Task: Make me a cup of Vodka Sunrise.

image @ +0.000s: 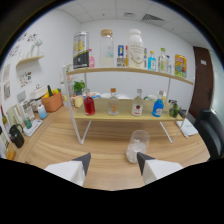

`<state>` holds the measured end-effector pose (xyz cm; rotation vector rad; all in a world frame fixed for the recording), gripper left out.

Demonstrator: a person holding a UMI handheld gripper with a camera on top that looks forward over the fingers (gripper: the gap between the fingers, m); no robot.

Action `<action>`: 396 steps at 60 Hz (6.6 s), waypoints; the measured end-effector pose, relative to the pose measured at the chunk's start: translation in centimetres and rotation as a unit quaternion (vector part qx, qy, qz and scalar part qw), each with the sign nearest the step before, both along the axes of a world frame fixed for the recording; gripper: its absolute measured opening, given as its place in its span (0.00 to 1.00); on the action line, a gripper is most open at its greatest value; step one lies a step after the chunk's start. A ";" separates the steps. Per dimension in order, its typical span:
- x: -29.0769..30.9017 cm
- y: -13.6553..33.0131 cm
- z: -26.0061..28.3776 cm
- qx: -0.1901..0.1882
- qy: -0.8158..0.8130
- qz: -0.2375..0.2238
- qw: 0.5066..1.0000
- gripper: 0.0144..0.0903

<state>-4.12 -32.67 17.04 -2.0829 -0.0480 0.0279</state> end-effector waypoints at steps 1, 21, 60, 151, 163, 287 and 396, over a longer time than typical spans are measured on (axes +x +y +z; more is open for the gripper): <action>-0.6 0.2 0.1 0.004 0.005 0.003 1.000 0.95; -8.3 10.2 3.1 0.075 0.031 0.015 0.997 0.94; -9.8 21.9 1.2 0.099 0.003 -0.009 0.995 0.28; 0.6 12.8 6.3 0.075 0.836 -0.138 0.525 0.26; 1.9 12.9 5.7 0.073 0.882 -0.155 0.440 0.26; -9.7 10.4 -13.7 -0.042 0.017 0.038 0.998 0.83; 25.2 22.5 21.3 0.162 0.039 -0.009 0.986 0.55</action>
